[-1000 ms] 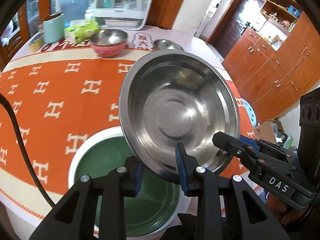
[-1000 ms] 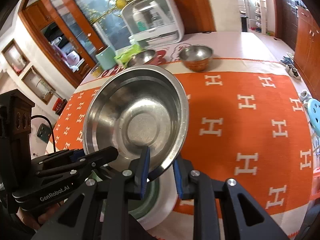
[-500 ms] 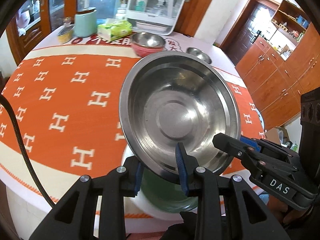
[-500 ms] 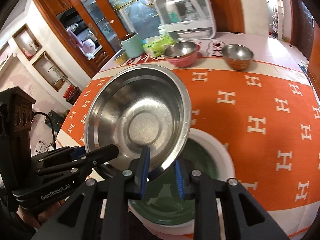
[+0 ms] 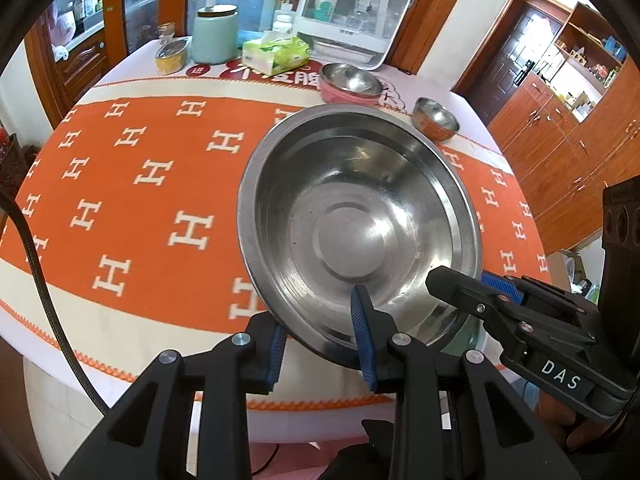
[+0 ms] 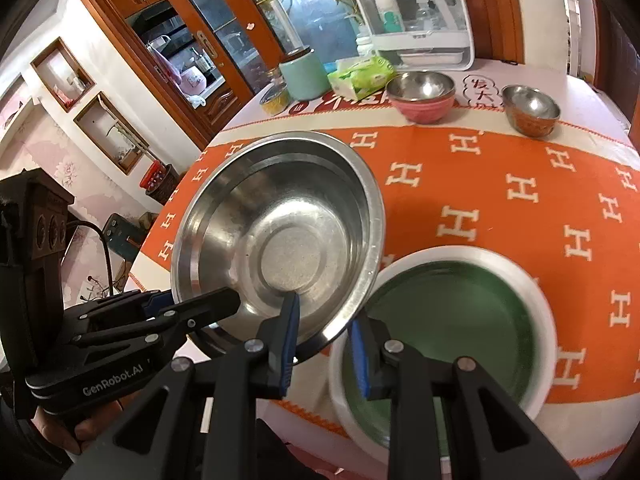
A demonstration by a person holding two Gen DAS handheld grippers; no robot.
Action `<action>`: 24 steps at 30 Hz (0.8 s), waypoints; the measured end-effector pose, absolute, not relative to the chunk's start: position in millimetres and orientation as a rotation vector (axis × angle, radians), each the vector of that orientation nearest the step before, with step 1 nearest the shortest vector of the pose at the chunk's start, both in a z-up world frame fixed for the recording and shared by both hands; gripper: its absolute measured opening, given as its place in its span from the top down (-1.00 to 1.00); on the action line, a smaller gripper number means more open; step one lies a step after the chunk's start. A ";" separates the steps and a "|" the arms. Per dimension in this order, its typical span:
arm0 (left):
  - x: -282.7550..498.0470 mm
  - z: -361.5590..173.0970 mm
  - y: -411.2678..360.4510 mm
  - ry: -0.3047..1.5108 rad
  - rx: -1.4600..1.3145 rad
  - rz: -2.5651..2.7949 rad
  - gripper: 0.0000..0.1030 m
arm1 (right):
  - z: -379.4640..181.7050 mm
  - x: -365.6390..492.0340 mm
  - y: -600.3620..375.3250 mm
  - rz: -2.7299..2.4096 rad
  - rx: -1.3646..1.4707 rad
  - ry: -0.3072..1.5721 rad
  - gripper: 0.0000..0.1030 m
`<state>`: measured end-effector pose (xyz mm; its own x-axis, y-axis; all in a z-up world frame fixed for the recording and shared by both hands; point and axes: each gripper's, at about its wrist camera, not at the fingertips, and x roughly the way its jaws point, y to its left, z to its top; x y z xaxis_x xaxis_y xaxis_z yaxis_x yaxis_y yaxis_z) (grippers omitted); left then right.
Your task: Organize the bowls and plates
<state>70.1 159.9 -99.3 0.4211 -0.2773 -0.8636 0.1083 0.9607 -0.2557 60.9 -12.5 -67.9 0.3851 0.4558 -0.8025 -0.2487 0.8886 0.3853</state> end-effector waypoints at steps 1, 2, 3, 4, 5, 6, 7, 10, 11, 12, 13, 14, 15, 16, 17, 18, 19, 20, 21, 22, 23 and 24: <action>69.1 -100.5 164.9 1.119 -0.168 -0.243 0.45 | -69.4 60.7 -8.9 0.453 0.218 1.094 0.51; 68.8 -102.0 168.5 1.125 -0.167 -0.243 0.45 | -71.5 60.4 -4.4 0.451 0.221 1.101 0.51; 68.5 -103.6 171.8 1.131 -0.166 -0.243 0.45 | -72.6 60.1 -1.2 0.450 0.223 1.106 0.51; 68.0 -105.7 177.0 1.141 -0.164 -0.244 0.45 | -75.0 59.4 3.2 0.448 0.228 1.114 0.51; 67.5 -107.5 180.8 1.148 -0.160 -0.245 0.44 | -76.5 59.1 5.4 0.446 0.231 1.119 0.51; 66.8 -109.0 184.2 1.155 -0.157 -0.248 0.44 | -78.6 58.0 9.3 0.442 0.234 1.125 0.51; 66.7 -110.5 186.8 1.161 -0.154 -0.249 0.44 | -80.9 56.9 13.1 0.437 0.238 1.131 0.51; 66.6 -118.4 196.7 1.189 -0.137 -0.266 0.41 | -88.2 52.3 23.1 0.420 0.250 1.144 0.51; 67.2 -121.4 199.0 1.198 -0.130 -0.272 0.40 | -91.5 50.9 26.5 0.411 0.253 1.151 0.51; 67.5 -123.9 201.1 1.207 -0.125 -0.278 0.40 | -94.8 50.4 29.0 0.403 0.257 1.158 0.51; 68.2 -127.3 204.0 1.218 -0.118 -0.285 0.40 | -97.5 49.5 31.4 0.396 0.264 1.164 0.50; 69.1 -130.4 206.4 1.228 -0.113 -0.291 0.40 | -100.6 48.7 33.8 0.387 0.274 1.171 0.50; 69.8 -133.0 208.2 1.237 -0.107 -0.297 0.40 | -103.7 47.9 36.1 0.380 0.283 1.178 0.50; 70.3 -134.8 209.4 1.243 -0.101 -0.301 0.39 | -106.1 47.5 38.2 0.373 0.290 1.184 0.50; 71.3 -137.5 212.1 1.254 -0.088 -0.309 0.39 | -109.2 47.2 41.3 0.364 0.296 1.193 0.50; 72.2 -139.6 214.0 1.262 -0.079 -0.315 0.39 | -110.9 46.8 43.1 0.357 0.299 1.198 0.50; 73.6 -141.5 215.4 1.269 -0.074 -0.319 0.39 | -113.4 46.2 46.1 0.348 0.301 1.206 0.50; 75.3 -145.2 218.1 1.282 -0.070 -0.328 0.39 | -116.2 46.0 49.0 0.337 0.304 1.215 0.49; 76.5 -147.8 219.7 1.292 -0.069 -0.334 0.38 | -117.7 46.0 50.3 0.332 0.307 1.221 0.49; 78.1 -150.8 222.0 1.302 -0.066 -0.341 0.39 | -120.4 45.9 52.4 0.323 0.313 1.230 0.49; 79.2 -153.3 223.4 1.311 -0.063 -0.347 0.38 | -123.0 45.7 54.3 0.314 0.319 1.238 0.49; 80.7 -155.8 225.4 1.319 -0.061 -0.353 0.38 | -125.2 45.8 55.7 0.307 0.323 1.245 0.49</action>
<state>80.7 225.4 -155.8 0.2043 -0.2868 -0.9360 0.2186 0.9453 -0.2420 45.8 55.7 -125.2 0.2910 0.3983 -0.8699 -0.0516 0.9145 0.4014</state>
